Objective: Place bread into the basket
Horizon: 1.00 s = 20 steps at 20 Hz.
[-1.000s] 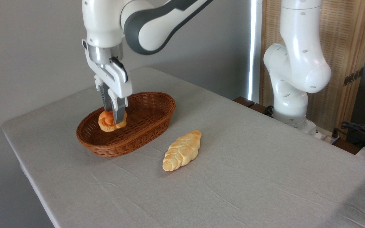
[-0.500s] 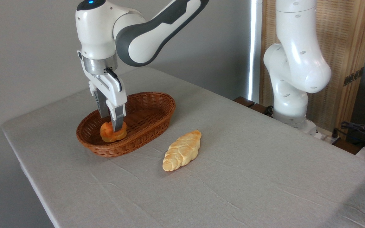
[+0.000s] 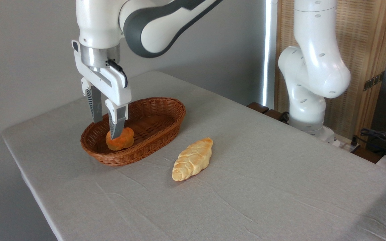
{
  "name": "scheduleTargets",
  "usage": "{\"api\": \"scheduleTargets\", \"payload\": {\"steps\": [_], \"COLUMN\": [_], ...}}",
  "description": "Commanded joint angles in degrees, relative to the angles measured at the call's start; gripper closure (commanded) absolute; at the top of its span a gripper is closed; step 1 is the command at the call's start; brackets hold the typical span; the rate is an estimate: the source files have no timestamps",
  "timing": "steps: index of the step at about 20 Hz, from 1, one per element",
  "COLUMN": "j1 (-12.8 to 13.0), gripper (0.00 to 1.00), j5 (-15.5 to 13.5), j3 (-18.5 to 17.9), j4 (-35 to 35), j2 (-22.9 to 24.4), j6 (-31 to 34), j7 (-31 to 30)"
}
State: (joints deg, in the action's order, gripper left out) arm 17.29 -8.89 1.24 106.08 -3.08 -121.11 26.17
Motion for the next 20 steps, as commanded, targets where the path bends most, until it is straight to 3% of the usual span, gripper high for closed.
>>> {"api": "scheduleTargets", "payload": {"steps": [1, 8, 14, 20], "j1": [0.3, 0.3, 0.3, 0.3], "gripper": [0.00, 0.00, 0.00, 0.00], "j5": [3.9, 3.9, 3.6, 3.5], "j3": [-4.2, -11.8, -14.7, -14.7], "j4": [-0.5, -3.8, -5.5, -5.7], "j2": [1.6, 2.6, 3.6, 3.5], "j6": [3.1, 14.1, 17.7, 17.6], "j7": [0.4, 16.1, 16.2, 15.8]}}
